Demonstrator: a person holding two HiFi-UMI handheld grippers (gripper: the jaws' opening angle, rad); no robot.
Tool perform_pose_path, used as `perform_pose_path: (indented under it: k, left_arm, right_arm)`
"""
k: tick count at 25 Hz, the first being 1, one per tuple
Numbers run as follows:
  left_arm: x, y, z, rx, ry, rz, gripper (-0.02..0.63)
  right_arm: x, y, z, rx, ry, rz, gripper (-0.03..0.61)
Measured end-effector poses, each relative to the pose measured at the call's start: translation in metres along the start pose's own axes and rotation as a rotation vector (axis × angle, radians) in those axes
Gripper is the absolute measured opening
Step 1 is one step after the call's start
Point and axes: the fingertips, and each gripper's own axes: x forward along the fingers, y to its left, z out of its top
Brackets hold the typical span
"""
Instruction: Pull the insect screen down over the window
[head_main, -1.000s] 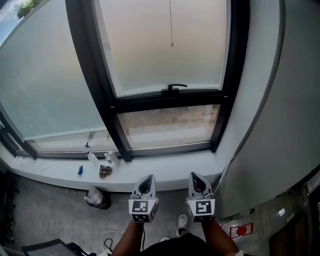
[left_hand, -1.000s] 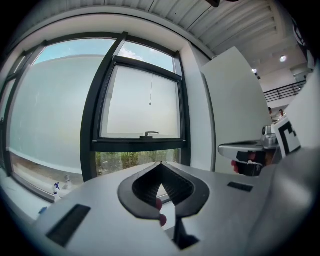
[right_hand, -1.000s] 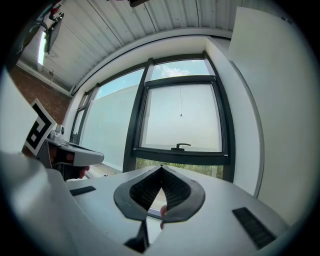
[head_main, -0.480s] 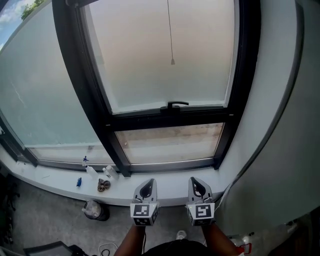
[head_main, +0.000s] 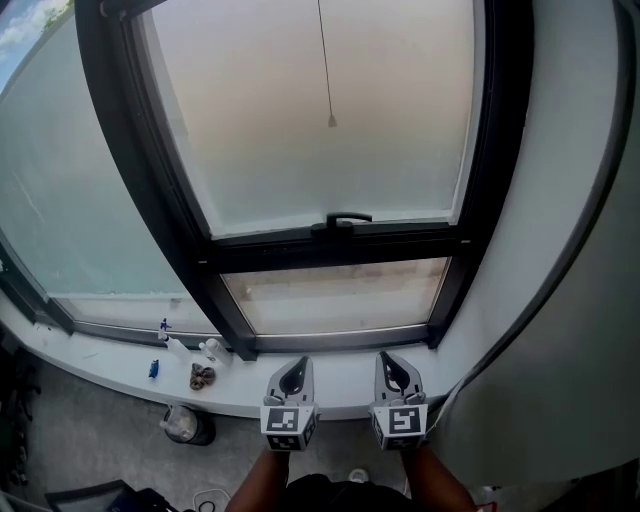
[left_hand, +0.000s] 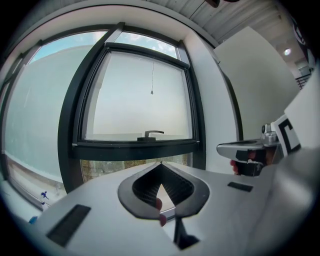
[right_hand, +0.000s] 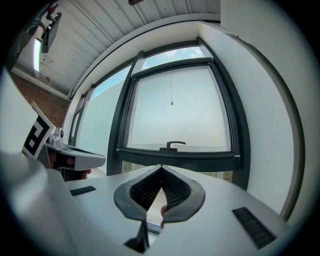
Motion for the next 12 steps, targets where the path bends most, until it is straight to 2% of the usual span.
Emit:
perform_pose_path:
  k: [5, 12]
  left_arm:
    - [0.021, 0.010, -0.004, 0.006, 0.006, 0.013, 0.000]
    - [0.069, 0.036, -0.009, 0.002, -0.009, -0.026, 0.000]
  right_arm:
    - [0.017, -0.006, -0.008, 0.020, 0.021, 0.007, 0.003]
    - [0.069, -0.013, -0.016, 0.021, 0.034, -0.017, 0.003]
